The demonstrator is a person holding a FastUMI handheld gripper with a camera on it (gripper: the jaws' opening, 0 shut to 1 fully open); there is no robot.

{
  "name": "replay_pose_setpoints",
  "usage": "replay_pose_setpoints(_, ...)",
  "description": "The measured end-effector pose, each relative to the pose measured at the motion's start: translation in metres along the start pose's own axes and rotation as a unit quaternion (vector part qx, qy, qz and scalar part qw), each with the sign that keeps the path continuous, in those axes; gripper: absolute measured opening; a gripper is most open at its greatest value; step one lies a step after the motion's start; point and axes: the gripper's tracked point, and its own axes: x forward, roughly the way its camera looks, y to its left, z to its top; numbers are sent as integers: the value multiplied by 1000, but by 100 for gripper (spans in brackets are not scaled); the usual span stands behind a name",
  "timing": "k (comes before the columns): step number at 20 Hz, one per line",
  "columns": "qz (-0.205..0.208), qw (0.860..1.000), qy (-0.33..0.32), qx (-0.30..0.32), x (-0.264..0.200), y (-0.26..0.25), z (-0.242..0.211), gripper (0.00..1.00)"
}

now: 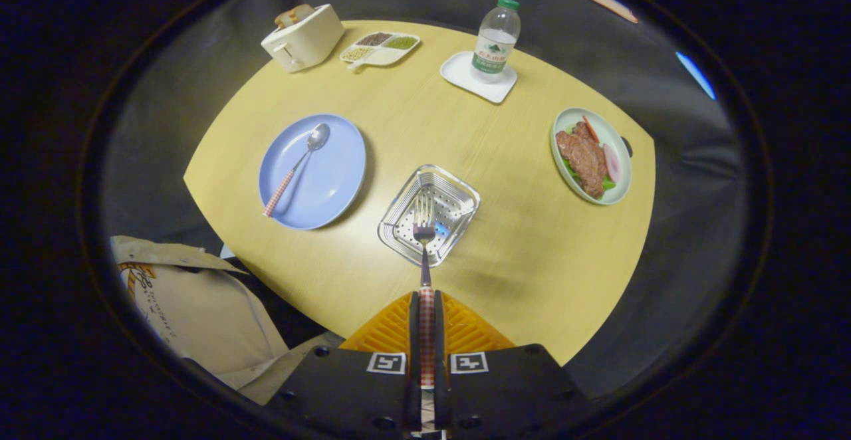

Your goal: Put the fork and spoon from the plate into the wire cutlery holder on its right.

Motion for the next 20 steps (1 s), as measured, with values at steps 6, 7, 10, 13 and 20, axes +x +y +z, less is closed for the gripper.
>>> replay_pose_setpoints(6,-3,998,55,-14,25,-1,7,10)
replay_pose_setpoints(7,-3,998,61,-15,28,-1,8,10)
replay_pose_setpoints(10,0,997,74,-10,36,2,14,10)
replay_pose_setpoints(13,-7,997,81,-8,42,0,18,10)
replay_pose_setpoints(20,-17,998,66,15,47,-6,29,13)
